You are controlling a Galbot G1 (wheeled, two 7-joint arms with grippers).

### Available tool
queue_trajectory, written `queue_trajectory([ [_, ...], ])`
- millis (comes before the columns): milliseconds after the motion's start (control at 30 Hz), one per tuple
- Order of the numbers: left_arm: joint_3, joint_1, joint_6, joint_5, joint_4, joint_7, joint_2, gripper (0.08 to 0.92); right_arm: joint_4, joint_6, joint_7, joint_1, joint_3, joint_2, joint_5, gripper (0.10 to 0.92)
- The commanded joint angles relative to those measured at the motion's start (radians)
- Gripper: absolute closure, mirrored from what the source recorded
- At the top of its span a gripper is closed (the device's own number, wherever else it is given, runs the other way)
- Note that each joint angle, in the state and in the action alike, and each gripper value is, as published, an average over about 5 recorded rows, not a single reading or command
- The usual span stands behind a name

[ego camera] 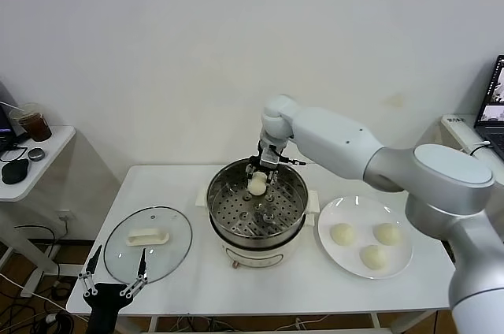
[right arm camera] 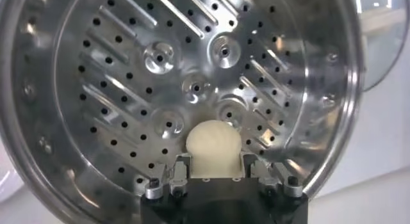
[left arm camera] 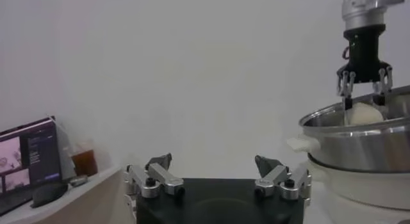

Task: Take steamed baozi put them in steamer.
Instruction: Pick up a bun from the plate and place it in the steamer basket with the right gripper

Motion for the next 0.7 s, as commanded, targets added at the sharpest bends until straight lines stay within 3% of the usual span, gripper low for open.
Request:
queue_trajectory([
  [33, 0.000, 0.001, -0.001, 0.001, -0.004, 0.000, -0.002, 0.177, -0.060, 0.096, 0.047, -0.035, 0.041, 0.034, -0.141, 0.531],
  [167, 0.002, 0.000, -0.001, 0.001, -0.006, 0.000, -0.003, 0.177, -0.071, 0.097, 0.065, -0.036, 0.051, 0.043, -0.139, 0.487],
  [333, 0.003, -0.002, -0.001, 0.001, -0.006, 0.000, -0.005, 0.177, -0.071, 0.096, 0.086, -0.029, 0.056, 0.045, -0.110, 0.344],
  [467, 0.003, -0.004, -0.001, 0.000, -0.008, 0.000, -0.005, 0.177, -0.020, 0.054, 0.054, 0.016, 0.033, 0.007, 0.025, 0.242],
  [600, 0.002, -0.007, 0.000, -0.002, -0.011, 0.000, -0.002, 0.177, 0.140, -0.145, -0.018, 0.115, -0.038, -0.101, 0.262, 0.206],
  [700, 0.001, -0.011, 0.001, -0.007, -0.011, 0.000, 0.002, 0.177, 0.307, -0.383, -0.063, 0.203, -0.085, -0.229, 0.411, 0.203],
])
